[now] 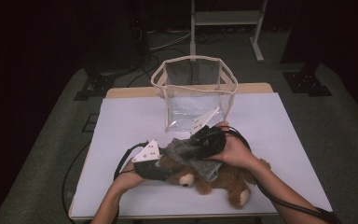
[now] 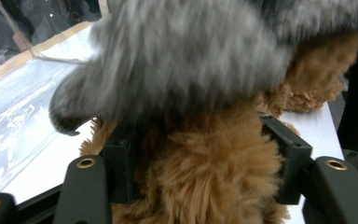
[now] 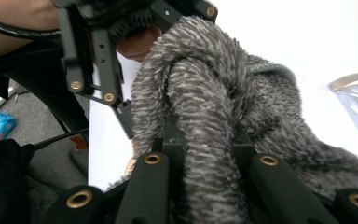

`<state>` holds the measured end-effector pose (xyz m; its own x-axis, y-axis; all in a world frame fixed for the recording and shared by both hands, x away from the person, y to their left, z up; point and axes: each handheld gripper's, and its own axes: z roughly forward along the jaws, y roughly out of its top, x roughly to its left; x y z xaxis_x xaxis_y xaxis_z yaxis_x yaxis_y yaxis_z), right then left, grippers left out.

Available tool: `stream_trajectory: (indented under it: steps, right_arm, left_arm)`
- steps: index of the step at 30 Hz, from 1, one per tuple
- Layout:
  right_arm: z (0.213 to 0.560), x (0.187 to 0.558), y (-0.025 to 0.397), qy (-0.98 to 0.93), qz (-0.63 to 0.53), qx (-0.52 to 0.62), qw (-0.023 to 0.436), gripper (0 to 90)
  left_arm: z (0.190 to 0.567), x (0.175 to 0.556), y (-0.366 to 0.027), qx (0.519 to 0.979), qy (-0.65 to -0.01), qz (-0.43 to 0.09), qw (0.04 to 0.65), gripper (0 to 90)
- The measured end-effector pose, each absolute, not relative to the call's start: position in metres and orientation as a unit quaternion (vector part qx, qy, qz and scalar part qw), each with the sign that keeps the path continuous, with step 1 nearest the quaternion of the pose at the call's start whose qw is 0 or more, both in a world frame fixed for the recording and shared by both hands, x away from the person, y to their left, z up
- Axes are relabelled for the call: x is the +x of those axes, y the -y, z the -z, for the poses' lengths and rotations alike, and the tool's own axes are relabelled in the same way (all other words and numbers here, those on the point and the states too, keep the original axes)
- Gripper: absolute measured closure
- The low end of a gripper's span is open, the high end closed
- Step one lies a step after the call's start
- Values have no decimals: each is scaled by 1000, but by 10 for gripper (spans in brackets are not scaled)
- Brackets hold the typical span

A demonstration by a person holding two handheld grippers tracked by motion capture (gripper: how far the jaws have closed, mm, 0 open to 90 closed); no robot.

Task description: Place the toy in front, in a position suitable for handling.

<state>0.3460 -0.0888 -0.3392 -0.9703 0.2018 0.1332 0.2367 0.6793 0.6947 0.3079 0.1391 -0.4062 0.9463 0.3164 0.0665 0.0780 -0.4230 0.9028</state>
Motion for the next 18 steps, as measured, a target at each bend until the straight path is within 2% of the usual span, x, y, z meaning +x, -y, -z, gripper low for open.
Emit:
stream_trajectory:
  steps: [3, 7, 13, 18]
  right_arm:
    - [346, 348, 94, 913, 386, -127, 31, 746]
    - [340, 346, 123, 916, 374, -142, -15, 739]
    - [348, 352, 174, 883, 413, -222, -21, 734]
    - [366, 345, 182, 871, 432, -235, -10, 744]
  left_arm:
    - [407, 308, -139, 833, -119, -112, 529, 348]
    - [407, 308, -140, 834, -117, -113, 527, 343]
    - [406, 309, -139, 834, -118, -109, 528, 321]
    - [400, 310, -140, 840, -113, -110, 520, 271]
